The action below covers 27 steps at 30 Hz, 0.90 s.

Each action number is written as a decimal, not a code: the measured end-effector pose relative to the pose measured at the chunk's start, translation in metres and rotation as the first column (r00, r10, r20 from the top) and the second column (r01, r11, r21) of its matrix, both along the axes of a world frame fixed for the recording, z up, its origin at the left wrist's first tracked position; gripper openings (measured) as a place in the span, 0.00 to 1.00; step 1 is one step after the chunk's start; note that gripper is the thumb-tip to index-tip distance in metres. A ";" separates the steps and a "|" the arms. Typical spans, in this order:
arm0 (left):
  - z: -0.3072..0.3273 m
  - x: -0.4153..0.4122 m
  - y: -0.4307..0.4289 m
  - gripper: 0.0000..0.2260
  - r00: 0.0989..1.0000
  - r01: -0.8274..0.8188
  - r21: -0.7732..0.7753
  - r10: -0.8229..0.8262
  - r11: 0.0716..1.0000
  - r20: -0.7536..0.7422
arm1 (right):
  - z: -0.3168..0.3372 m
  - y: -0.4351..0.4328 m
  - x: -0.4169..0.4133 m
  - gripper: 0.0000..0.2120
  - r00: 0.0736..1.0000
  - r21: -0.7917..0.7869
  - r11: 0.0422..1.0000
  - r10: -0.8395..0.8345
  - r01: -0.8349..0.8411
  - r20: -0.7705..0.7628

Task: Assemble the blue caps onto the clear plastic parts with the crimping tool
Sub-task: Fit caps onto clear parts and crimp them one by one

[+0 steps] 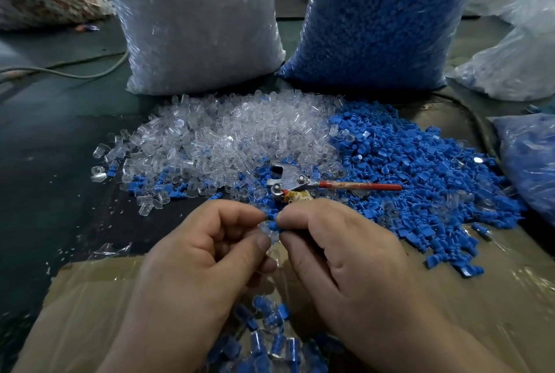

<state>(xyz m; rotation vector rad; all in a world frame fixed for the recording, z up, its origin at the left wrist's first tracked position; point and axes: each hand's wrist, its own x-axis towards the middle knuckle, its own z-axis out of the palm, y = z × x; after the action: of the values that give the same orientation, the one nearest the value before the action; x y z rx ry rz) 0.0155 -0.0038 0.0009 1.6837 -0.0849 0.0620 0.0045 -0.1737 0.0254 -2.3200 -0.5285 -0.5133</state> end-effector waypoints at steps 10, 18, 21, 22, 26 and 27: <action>-0.001 -0.001 0.003 0.12 0.996 0.094 0.006 -0.094 0.996 -0.001 | 0.003 -0.001 -0.001 0.11 0.995 -0.031 0.999 0.031 -0.035 -0.099; -0.004 0.003 0.005 0.15 0.999 0.034 0.078 -0.033 0.996 -0.021 | 0.007 -0.003 0.001 0.15 0.995 -0.210 0.974 0.069 -0.082 -0.070; -0.002 0.004 0.008 0.12 0.999 0.016 0.090 -0.012 0.996 -0.044 | 0.008 -0.013 0.010 0.24 0.978 -0.410 0.909 -0.145 0.071 -0.150; -0.002 0.004 0.009 0.10 0.999 0.020 0.087 -0.016 0.996 -0.051 | 0.007 -0.020 0.014 0.29 0.952 -0.483 0.867 -0.240 0.122 -0.189; -0.002 0.006 0.012 0.10 0.996 0.028 0.073 -0.022 0.997 -0.082 | 0.001 -0.041 0.026 0.37 0.876 -0.668 0.727 -0.416 0.159 -0.245; -0.002 0.006 0.013 0.09 0.996 0.025 0.068 -0.019 0.997 -0.088 | 0.000 -0.043 0.027 0.36 0.873 -0.675 0.721 -0.420 0.155 -0.248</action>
<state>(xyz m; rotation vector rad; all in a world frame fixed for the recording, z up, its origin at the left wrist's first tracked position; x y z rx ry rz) 0.0220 0.0090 -0.0009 1.7520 -0.0404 -0.0310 0.0313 -0.2169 0.0257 -3.0979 -0.1302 0.0306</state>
